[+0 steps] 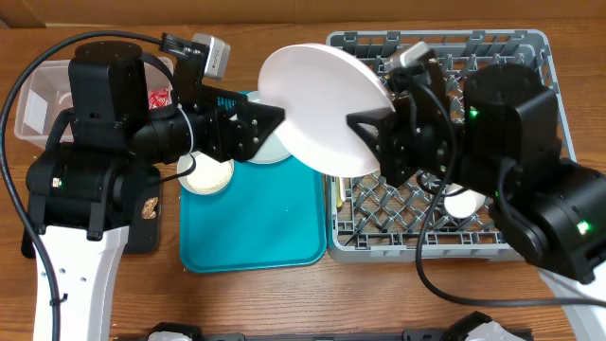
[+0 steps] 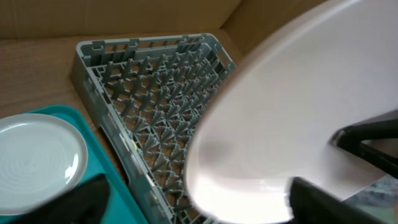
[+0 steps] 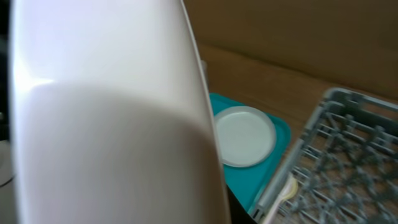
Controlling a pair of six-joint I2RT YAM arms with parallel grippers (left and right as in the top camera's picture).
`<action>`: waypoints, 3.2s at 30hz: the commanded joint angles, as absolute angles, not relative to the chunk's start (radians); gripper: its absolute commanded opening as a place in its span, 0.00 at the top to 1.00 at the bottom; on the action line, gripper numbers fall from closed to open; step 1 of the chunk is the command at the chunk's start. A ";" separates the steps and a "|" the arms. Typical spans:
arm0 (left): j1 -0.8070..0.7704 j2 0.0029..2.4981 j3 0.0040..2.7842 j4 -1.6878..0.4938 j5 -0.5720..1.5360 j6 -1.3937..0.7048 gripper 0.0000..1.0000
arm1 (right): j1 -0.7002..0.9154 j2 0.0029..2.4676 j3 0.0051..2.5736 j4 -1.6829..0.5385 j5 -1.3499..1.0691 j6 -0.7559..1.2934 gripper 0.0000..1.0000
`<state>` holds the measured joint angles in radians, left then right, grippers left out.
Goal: Sort waste into correct bins and load items into the dishwasher rack
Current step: 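Lift the pink plate and hand it from left gripper to right gripper, then stand the pink plate upright in the rack's back right slots with right gripper, then reach the left gripper to the grey plate and grasp its rim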
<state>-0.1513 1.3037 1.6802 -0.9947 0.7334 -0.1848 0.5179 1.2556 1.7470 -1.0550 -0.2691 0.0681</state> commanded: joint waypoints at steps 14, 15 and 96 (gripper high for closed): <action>-0.158 1.076 1.755 -1.004 0.338 -0.187 0.00 | 0.376 1.221 1.765 -1.431 0.500 0.344 0.88; -0.158 1.065 1.755 -1.010 0.322 -0.187 0.00 | 0.340 1.232 1.765 -1.427 0.505 0.340 0.88; -0.151 2.151 1.730 -0.831 -0.034 -0.161 0.36 | -0.078 1.292 1.766 -1.457 -0.564 0.123 0.46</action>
